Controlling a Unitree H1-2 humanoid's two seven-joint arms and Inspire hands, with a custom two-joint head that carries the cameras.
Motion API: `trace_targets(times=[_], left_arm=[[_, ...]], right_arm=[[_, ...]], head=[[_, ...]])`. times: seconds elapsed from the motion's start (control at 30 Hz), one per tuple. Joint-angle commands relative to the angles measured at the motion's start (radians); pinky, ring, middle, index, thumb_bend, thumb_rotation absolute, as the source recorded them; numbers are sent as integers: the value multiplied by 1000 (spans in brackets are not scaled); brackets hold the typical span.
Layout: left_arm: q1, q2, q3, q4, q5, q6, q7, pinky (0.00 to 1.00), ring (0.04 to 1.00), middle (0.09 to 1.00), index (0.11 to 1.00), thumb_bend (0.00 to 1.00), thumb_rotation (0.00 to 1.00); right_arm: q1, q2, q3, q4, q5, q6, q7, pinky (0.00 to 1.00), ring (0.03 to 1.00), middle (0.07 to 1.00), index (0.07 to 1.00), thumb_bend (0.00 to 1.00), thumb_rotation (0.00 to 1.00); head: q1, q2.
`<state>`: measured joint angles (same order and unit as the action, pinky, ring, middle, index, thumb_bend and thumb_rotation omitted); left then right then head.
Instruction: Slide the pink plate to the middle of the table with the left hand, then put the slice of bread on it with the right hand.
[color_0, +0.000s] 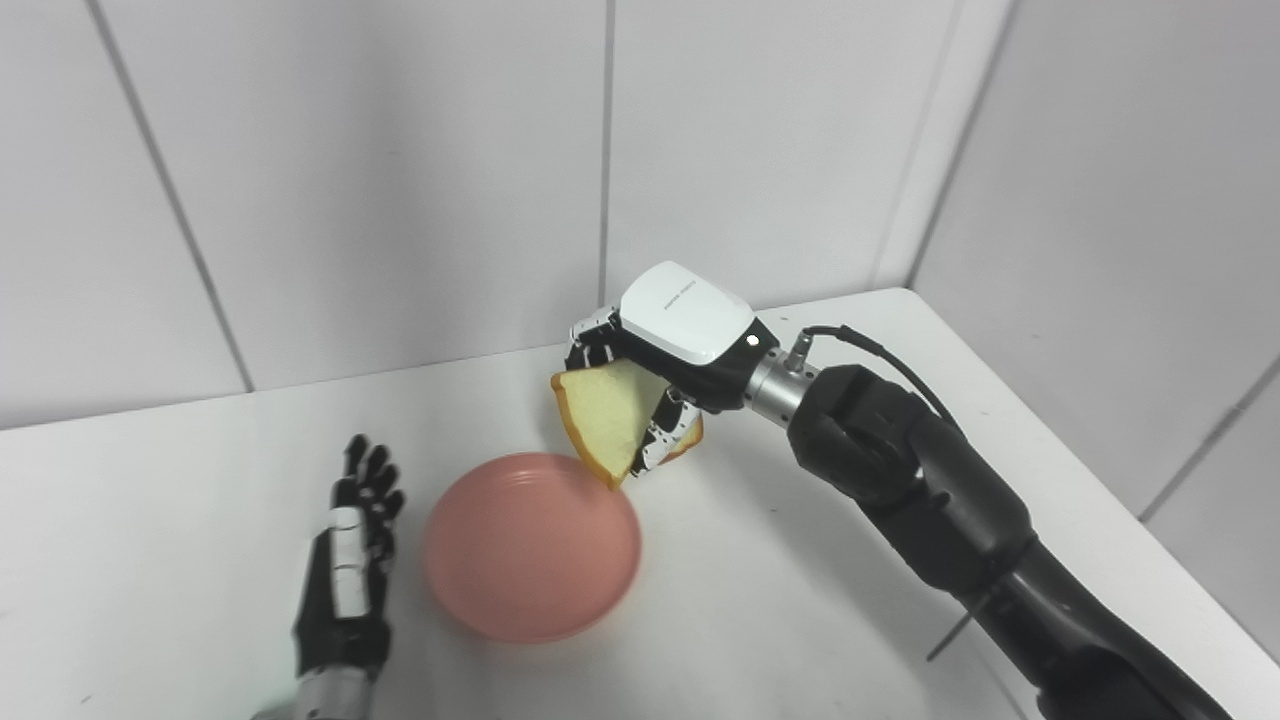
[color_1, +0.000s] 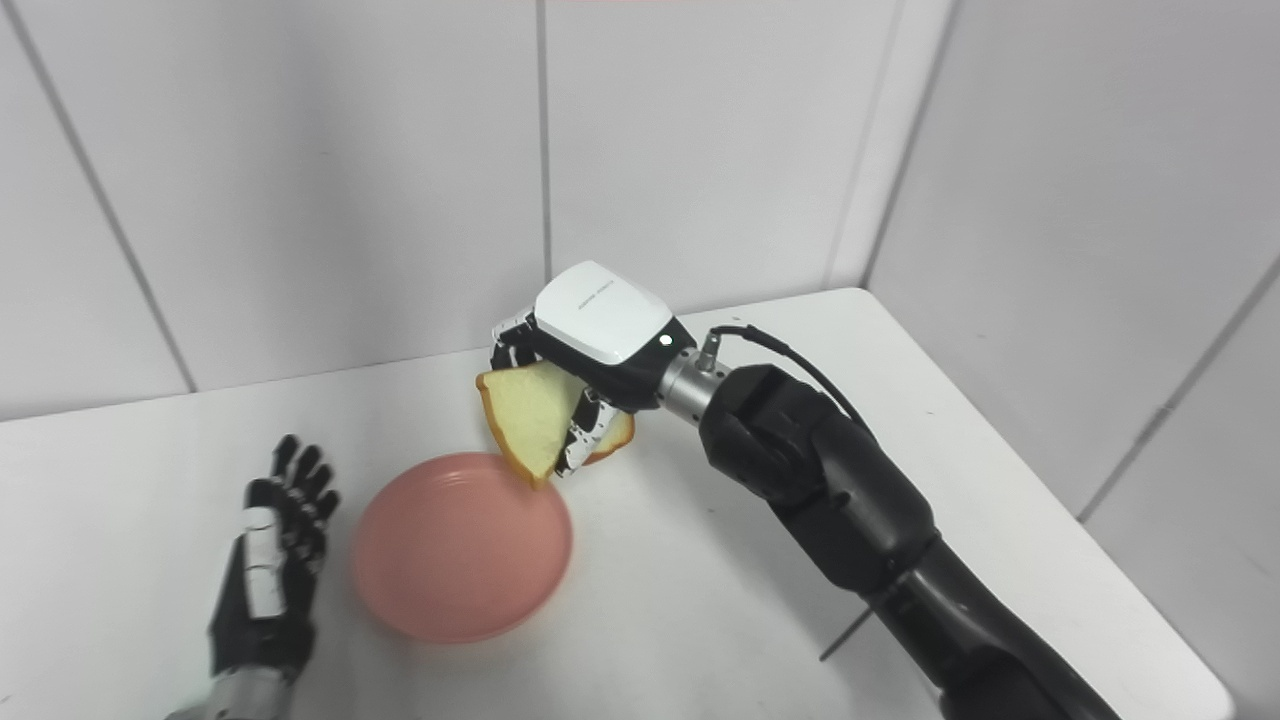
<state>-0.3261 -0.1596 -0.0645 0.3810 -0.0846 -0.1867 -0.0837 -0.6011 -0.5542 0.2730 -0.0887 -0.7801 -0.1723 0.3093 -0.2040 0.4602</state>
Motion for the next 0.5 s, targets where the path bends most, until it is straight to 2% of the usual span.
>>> trace_targets(times=[0.0, 0.13, 0.23, 0.33, 0.47], left_arm=[[44, -35, -13, 15, 11, 8, 15, 1000, 1000, 999, 992, 760, 1000], [41, -56, -16, 5, 26, 24, 43, 1000, 1000, 1000, 997, 754, 1000], [35, -65, -22, 15, 46, 10, 75, 1000, 1000, 997, 997, 740, 1000], [27, -75, -28, 21, 63, 8, 105, 1000, 1000, 996, 997, 733, 1000], [22, -82, -42, 19, 90, 15, 137, 1000, 998, 990, 990, 709, 1000]], right_arm=[[-58, 12, 5, -31, -3, -29, -3, 341, 432, 452, 518, 527, 3], [-69, 52, 46, -31, 3, -48, 15, 347, 431, 448, 519, 527, 0], [-63, 66, 62, -50, 5, -37, 46, 345, 423, 435, 523, 526, 0], [-54, 79, 80, -50, 2, -48, 61, 351, 427, 438, 522, 526, 0], [-50, 86, 108, -31, -9, -61, 78, 353, 441, 447, 521, 527, 0]], head=[[30, 7], [91, 19], [118, 22], [164, 30], [189, 37]])
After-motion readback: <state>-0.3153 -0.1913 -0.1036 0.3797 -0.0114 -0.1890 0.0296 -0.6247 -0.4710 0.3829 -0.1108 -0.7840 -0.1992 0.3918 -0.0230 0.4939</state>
